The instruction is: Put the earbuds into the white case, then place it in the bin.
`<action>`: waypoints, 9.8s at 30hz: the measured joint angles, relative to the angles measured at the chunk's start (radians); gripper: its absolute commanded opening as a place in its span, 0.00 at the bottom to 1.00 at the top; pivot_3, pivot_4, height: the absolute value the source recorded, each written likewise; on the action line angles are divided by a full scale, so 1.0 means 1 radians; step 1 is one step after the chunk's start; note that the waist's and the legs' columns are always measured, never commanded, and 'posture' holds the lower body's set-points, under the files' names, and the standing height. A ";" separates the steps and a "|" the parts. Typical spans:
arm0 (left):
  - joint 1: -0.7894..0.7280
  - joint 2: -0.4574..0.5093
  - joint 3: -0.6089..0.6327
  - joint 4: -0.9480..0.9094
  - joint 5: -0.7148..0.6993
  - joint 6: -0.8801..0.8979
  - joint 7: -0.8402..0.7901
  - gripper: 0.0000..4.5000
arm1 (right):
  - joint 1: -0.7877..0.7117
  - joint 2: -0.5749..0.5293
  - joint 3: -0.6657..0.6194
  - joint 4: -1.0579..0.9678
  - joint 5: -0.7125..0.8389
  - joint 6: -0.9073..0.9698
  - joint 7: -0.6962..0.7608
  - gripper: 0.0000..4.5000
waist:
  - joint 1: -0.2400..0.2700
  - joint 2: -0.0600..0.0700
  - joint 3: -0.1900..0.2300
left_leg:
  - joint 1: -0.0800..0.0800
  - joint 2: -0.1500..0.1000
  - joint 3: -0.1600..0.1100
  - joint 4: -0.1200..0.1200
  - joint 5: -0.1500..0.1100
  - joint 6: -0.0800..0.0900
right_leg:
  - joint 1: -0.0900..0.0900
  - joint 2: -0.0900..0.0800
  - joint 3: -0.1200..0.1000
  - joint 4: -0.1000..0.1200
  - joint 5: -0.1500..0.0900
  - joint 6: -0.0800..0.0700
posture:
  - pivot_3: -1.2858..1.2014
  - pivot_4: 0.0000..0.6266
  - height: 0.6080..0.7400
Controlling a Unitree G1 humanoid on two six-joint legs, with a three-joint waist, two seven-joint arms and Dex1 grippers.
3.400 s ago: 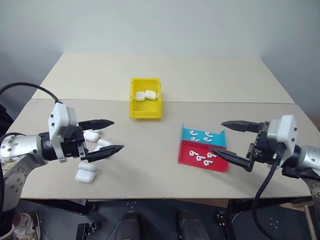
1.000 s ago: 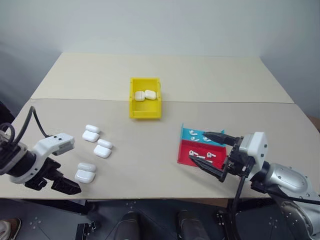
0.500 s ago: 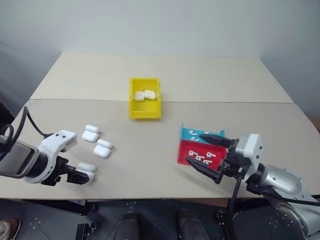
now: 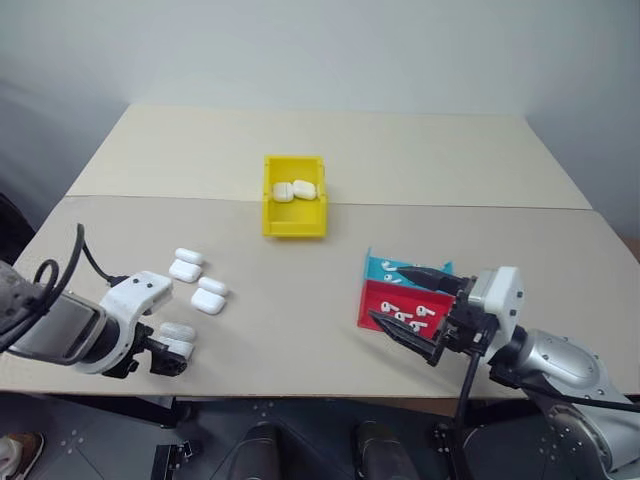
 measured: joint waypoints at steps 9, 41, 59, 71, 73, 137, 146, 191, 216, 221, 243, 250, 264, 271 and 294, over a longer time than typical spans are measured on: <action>-0.052 -0.053 -0.056 0.036 0.000 -0.001 0.072 0.99 | -0.001 0.003 0.007 -0.002 -0.007 0.000 -0.017 1.00 | 0.001 0.000 0.000 | 0.000 0.000 0.000 0.000 0.001 -0.001 | 0.000 0.000 0.000 0.000 0.000 0.000 | 0.52 0.24 1.00; 0.008 0.083 -0.033 -0.017 -0.003 -0.018 0.096 0.61 | -0.008 0.033 0.046 0.003 -0.032 -0.020 -0.027 1.00 | 0.000 0.000 0.000 | 0.003 0.000 0.000 -0.002 0.001 -0.002 | 0.001 0.000 0.000 -0.001 0.000 0.000 | 0.52 0.24 1.00; -0.015 0.103 0.170 -0.107 0.239 0.137 -0.183 0.99 | -0.044 0.049 0.068 0.008 -0.031 -0.020 -0.030 1.00 | 0.003 -0.004 0.001 | 0.003 -0.001 0.001 -0.006 0.002 -0.004 | 0.000 0.000 0.000 -0.001 0.000 -0.001 | 0.52 0.24 1.00; -0.166 -0.101 0.211 -0.015 0.488 0.237 -0.455 0.57 | -0.046 0.050 0.065 0.012 -0.031 -0.020 -0.026 1.00 | -0.001 -0.004 0.001 | 0.003 0.000 0.000 -0.006 0.003 -0.004 | 0.000 0.001 0.000 -0.001 0.000 -0.001 | 0.52 0.24 1.00; -0.202 -0.134 0.210 -0.001 0.545 0.253 -0.503 0.42 | -0.047 0.050 0.065 0.013 -0.031 -0.020 -0.026 1.00 | -0.001 -0.004 0.001 | 0.003 -0.001 0.000 -0.006 0.003 -0.004 | 0.000 0.001 0.000 -0.001 0.000 -0.001 | 0.52 0.24 1.00; -0.051 -0.415 0.177 -0.198 0.757 0.262 -0.495 0.00 | -0.112 0.049 0.067 0.034 -0.027 -0.019 -0.036 1.00 | -0.002 -0.004 0.001 | 0.003 -0.001 -0.001 -0.006 0.003 -0.004 | 0.000 0.001 0.000 -0.001 0.000 -0.001 | 0.52 0.24 1.00; -0.022 -0.372 0.143 -0.205 0.791 0.262 -0.521 0.00 | -0.090 0.049 0.067 0.025 -0.027 -0.019 -0.040 1.00 | -0.003 -0.004 0.001 | 0.003 -0.001 -0.001 -0.006 0.003 -0.004 | 0.000 0.001 0.000 -0.001 0.000 -0.001 | 0.52 0.24 1.00; -0.085 -0.089 0.150 0.047 1.377 -0.138 -1.318 0.48 | -0.051 0.074 0.110 -0.006 -0.037 -0.019 -0.075 1.00 | 0.002 -0.005 0.001 | 0.000 0.000 0.000 -0.006 0.003 -0.004 | -0.001 0.001 0.000 -0.001 0.000 -0.001 | 0.52 0.24 1.00; -0.498 -0.327 -0.393 0.151 1.544 0.249 -1.434 0.99 | -0.047 0.119 0.151 -0.010 -0.068 -0.022 -0.100 1.00 | -0.005 -0.005 0.001 | 0.000 0.000 -0.002 -0.006 0.003 -0.003 | -0.002 0.002 -0.001 0.000 0.000 -0.001 | 0.52 0.24 1.00; -0.498 -0.364 -0.392 0.201 1.548 0.255 -1.377 0.99 | -0.045 0.120 0.153 -0.015 -0.075 -0.023 -0.101 1.00 | -0.005 -0.005 0.001 | 0.000 0.000 -0.002 -0.006 0.003 -0.003 | -0.002 0.002 -0.001 0.000 0.000 -0.001 | 0.52 0.24 1.00; -0.450 -0.462 -0.337 0.271 1.564 0.252 -1.237 0.95 | -0.040 0.125 0.154 -0.017 -0.085 -0.029 -0.101 1.00 | -0.005 -0.005 0.001 | 0.002 0.000 -0.002 -0.005 0.003 -0.003 | -0.001 0.002 -0.001 0.001 0.000 -0.002 | 0.52 0.24 1.00; -0.424 -0.461 -0.311 0.236 1.566 0.245 -1.221 0.62 | -0.040 0.134 0.157 -0.017 -0.088 -0.033 -0.100 1.00 | -0.004 -0.005 0.001 | 0.002 0.000 -0.002 -0.006 0.003 -0.003 | -0.001 0.002 0.000 0.001 0.000 -0.002 | 0.52 0.24 1.00; -0.191 -0.195 -0.027 0.127 1.504 0.170 -1.268 0.62 | -0.035 0.132 0.150 -0.008 -0.092 -0.043 -0.075 1.00 | -0.024 -0.005 0.001 | 0.000 0.001 -0.002 -0.006 0.003 -0.003 | -0.002 0.001 -0.001 0.001 0.000 -0.002 | 0.52 0.24 1.00; 0.033 -0.360 0.532 0.016 1.423 -0.069 -1.232 0.62 | -0.105 0.095 0.116 0.043 -0.064 -0.045 -0.030 1.00 | 0.001 -0.005 0.001 | 0.002 0.000 -0.001 -0.006 0.003 -0.003 | 0.000 0.000 -0.001 0.001 0.000 -0.002 | 0.52 0.24 1.00; -0.014 -1.014 0.490 0.083 1.264 -0.814 -1.607 0.62 | -0.234 -0.515 -0.088 0.167 -0.017 0.199 0.168 1.00 | -0.017 -0.004 0.000 | 0.000 -0.001 -0.002 -0.003 0.003 -0.002 | 0.001 0.000 0.000 -0.001 0.002 -0.001 | 0.52 0.24 1.00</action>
